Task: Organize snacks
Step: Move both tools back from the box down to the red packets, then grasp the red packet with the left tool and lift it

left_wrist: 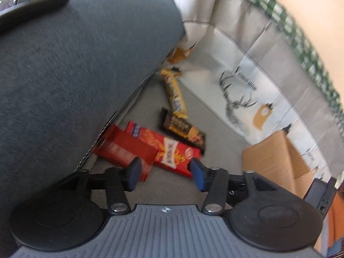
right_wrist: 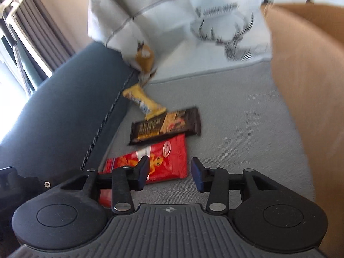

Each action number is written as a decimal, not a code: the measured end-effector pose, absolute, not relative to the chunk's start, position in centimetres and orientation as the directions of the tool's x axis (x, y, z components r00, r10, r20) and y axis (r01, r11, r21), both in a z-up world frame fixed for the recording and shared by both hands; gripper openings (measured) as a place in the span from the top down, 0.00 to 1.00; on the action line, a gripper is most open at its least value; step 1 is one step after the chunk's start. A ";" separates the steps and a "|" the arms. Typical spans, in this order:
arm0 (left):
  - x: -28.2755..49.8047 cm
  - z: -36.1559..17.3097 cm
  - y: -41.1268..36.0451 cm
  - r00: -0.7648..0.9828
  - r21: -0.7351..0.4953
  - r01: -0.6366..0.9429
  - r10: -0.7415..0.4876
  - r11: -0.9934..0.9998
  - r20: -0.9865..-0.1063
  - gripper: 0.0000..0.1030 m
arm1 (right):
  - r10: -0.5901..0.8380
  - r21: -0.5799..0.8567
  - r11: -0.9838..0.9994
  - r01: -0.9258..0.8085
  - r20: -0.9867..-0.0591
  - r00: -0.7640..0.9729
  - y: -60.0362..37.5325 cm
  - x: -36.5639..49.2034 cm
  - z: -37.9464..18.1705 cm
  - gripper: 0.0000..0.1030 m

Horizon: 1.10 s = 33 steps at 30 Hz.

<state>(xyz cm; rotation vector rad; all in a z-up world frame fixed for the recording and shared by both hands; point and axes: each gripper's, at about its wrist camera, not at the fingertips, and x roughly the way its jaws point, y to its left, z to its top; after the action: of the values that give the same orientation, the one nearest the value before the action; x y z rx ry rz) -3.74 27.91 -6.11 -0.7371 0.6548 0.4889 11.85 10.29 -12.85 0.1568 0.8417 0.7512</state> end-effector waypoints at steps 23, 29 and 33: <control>-1.5 -10.5 29.3 0.578 -0.398 -0.781 0.314 0.481 -0.753 0.38 | 0.678 0.294 0.685 -0.666 -0.591 0.437 9.9 8.6 -11.8 1.00; -0.6 -10.7 28.6 0.548 -0.314 -0.775 0.334 0.549 -0.767 0.50 | 0.601 0.130 0.709 -0.693 -0.627 0.496 8.6 5.5 -10.7 1.00; -0.9 -10.5 28.5 0.545 -0.296 -0.766 0.332 0.571 -0.770 0.53 | 0.565 0.105 0.709 -0.697 -0.677 0.472 7.3 3.9 -10.7 1.00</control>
<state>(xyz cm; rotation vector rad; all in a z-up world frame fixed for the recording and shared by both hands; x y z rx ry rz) -0.86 28.46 -10.47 -0.6809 0.7232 0.7146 3.86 7.33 -10.71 -0.1957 0.7497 0.7784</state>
